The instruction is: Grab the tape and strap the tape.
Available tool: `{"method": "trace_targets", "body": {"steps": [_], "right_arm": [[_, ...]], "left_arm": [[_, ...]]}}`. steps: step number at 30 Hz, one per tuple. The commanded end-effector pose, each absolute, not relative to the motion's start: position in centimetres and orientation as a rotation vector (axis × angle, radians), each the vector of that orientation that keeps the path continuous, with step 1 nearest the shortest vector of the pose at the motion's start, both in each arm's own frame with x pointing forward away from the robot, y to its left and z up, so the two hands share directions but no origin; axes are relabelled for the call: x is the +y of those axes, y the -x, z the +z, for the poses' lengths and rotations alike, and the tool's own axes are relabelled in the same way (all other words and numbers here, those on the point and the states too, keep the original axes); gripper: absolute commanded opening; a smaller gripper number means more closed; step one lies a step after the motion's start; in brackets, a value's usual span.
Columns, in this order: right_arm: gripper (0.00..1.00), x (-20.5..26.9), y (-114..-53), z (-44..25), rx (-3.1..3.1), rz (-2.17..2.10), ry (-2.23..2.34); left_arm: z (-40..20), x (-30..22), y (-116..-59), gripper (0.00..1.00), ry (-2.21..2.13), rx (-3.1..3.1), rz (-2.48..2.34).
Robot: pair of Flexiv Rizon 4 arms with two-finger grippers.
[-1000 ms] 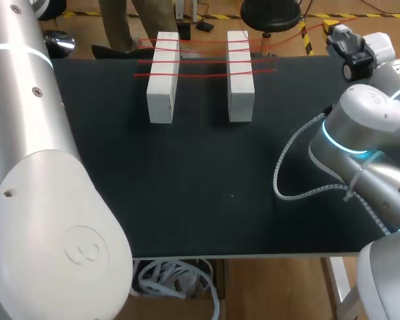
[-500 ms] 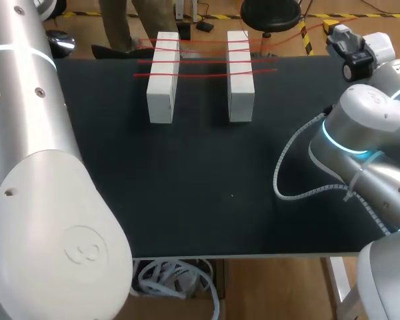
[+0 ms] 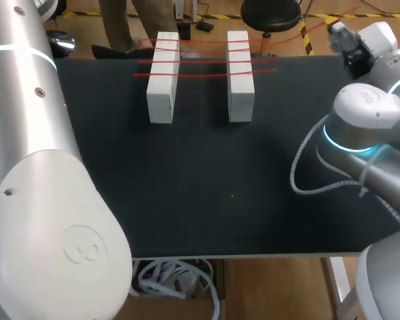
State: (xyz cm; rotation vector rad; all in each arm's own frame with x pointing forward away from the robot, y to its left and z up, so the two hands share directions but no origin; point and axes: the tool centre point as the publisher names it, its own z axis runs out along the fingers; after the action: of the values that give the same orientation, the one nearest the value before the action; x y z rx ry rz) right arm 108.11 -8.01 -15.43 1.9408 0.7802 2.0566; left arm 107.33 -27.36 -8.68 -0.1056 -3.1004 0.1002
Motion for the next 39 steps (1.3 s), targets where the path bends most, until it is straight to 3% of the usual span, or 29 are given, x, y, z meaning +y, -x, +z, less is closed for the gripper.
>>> {"method": "trace_targets", "body": {"steps": [1,24,39], "right_arm": [[0.00,-7.6,-108.5,-14.2,0.934,1.653,-1.947],[0.00,-9.6,-108.3,-13.6,1.509,0.817,-1.242],[0.00,-9.7,-107.8,-13.6,1.567,0.720,-1.144]], "left_arm": [[-8.5,-27.5,-107.5,0.00,0.106,-3.097,0.091],[-8.5,-27.5,-107.5,0.00,0.106,-3.097,0.091],[-8.5,-27.5,-107.5,0.00,0.106,-3.097,0.091]]}}
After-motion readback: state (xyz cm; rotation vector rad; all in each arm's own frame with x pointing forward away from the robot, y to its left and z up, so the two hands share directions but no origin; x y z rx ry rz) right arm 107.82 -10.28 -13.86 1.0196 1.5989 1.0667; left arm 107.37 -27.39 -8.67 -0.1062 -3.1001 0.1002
